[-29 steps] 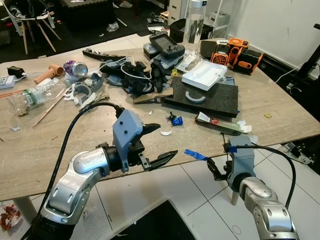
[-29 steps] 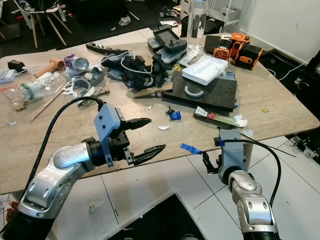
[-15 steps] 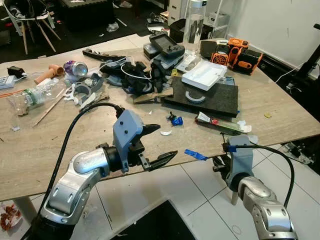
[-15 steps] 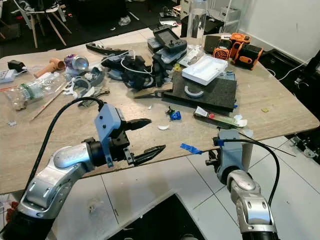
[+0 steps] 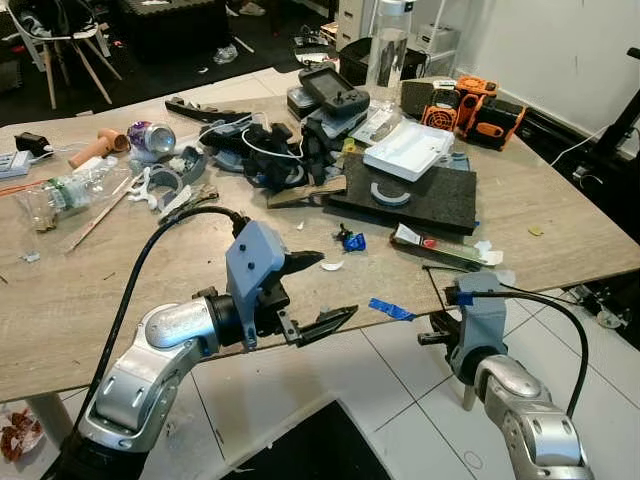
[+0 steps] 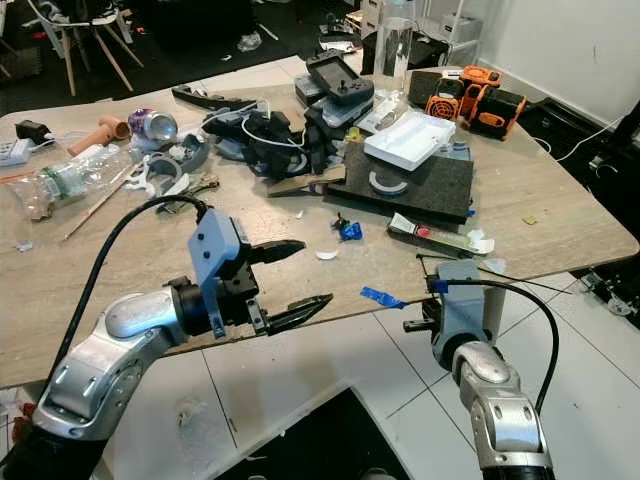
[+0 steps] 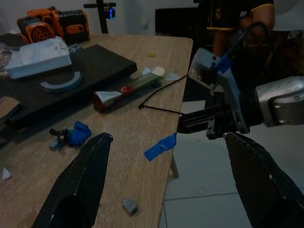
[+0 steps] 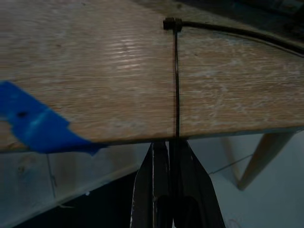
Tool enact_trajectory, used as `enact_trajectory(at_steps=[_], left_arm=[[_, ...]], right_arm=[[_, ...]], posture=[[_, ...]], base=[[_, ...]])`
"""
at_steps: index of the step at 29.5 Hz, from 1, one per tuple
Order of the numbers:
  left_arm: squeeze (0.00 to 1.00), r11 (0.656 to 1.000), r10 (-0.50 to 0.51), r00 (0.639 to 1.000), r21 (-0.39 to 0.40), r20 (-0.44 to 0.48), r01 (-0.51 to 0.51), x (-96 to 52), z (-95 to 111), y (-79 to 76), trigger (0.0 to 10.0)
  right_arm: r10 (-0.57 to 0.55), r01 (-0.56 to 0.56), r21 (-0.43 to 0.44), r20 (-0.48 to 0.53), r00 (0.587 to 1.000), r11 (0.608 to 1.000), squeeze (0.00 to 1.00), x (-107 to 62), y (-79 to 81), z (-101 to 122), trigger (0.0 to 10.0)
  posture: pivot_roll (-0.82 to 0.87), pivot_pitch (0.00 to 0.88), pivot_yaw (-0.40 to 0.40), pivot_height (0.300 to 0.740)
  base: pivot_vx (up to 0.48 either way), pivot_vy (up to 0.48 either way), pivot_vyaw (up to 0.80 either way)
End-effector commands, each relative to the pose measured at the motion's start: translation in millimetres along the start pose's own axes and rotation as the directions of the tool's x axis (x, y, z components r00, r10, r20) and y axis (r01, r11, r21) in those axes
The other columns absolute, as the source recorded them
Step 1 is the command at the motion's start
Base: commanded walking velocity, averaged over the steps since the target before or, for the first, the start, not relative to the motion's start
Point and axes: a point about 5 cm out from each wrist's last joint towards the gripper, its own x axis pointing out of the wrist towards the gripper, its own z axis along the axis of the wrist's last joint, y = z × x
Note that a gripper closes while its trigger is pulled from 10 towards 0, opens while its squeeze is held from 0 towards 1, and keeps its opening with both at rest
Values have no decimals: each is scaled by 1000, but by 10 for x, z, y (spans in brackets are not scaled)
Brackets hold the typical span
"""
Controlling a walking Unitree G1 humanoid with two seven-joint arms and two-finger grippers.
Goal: Picking trash to rubbish bin
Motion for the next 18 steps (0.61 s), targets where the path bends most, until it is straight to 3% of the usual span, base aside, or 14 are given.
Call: enact_trajectory(at_steps=[1, 4, 7, 11, 14, 18], left_arm=[[0, 1000, -30, 999, -2, -24, 30, -34, -22, -45, 10000], [0, 999, -36, 999, -4, -28, 36, -54, -23, -54, 10000], [0, 999, -37, 999, -4, -29, 37, -55, -23, -54, 10000], [0, 999, -38, 999, -4, -31, 38, -64, -23, -52, 10000], [0, 999, -40, 999, -4, -33, 40, -69, -27, -49, 10000], [0, 999, -45, 998, -9, -38, 45, -63, -40, -36, 10000]], right_arm=[[75, -75, 13, -30, 997, 997, 0, -59, 121, -47, 0], [179, -180, -8, -72, 981, 984, 0, -221, 280, -90, 0], [188, -189, -12, -79, 979, 982, 0, -244, 297, -95, 0], [226, -226, 2, -67, 972, 974, 0, -404, 378, -39, 0], [243, -243, 7, -16, 970, 970, 0, -461, 403, 86, 0], [249, -257, 45, 139, 958, 965, 0, -421, 391, 490, 0]], posture=[[7, 143, 41, 740], [7, 137, 40, 740], [7, 137, 40, 740], [9, 136, 42, 740], [4, 136, 50, 740], [1, 136, 54, 740]], base=[[0, 0, 0], [0, 0, 0], [0, 0, 0], [0, 0, 0], [0, 0, 0], [0, 0, 0]])
